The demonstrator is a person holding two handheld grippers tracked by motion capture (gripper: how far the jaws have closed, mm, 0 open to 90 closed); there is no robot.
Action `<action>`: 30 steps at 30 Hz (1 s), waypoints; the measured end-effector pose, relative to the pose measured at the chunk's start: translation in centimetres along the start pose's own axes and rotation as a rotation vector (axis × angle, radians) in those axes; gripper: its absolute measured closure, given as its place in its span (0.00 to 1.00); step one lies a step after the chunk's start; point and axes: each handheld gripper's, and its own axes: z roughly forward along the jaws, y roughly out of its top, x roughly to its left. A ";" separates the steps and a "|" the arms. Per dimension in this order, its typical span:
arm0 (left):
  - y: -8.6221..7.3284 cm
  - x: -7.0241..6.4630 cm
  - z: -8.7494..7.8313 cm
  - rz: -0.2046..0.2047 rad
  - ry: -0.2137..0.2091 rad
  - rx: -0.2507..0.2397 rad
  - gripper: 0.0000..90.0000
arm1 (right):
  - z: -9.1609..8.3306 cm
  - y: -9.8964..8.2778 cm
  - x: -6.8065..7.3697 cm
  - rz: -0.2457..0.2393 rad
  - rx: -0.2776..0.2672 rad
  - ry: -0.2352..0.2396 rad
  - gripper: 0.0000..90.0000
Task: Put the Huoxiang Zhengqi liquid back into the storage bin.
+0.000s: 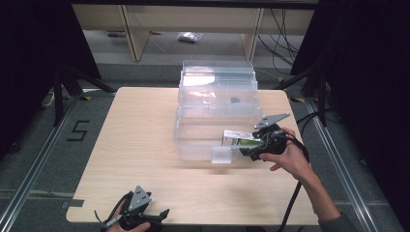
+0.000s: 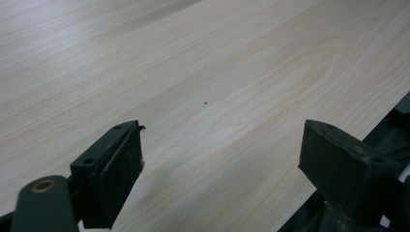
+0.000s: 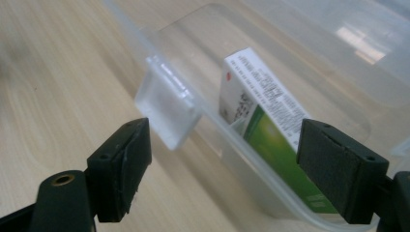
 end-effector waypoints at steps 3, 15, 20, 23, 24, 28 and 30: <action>0.1 0.1 -0.2 0.011 0.008 0.000 0.17 | 0.5 -0.7 0.6 -0.012 -0.008 0.012 0.24; 0.0 0.1 -0.1 0.000 0.008 -0.004 0.17 | 1.7 -2.6 2.9 0.037 -0.023 0.047 0.24; 0.0 0.1 -0.1 0.002 0.008 -0.004 0.17 | 1.9 -3.1 3.6 0.009 -0.032 0.054 0.24; 0.0 0.1 -0.1 0.001 0.006 -0.003 0.17 | 1.9 -3.4 3.9 0.007 -0.027 0.071 0.24; 0.0 0.1 -0.2 0.013 0.010 0.009 0.17 | 2.1 -3.6 4.1 0.007 -0.038 0.067 0.24; 0.0 0.1 -0.1 0.000 0.009 -0.004 0.17 | 1.9 -4.0 4.6 0.012 -0.022 0.086 0.24; 0.0 0.1 -0.2 0.014 0.012 0.008 0.17 | 2.0 -4.3 4.8 0.013 -0.034 0.088 0.24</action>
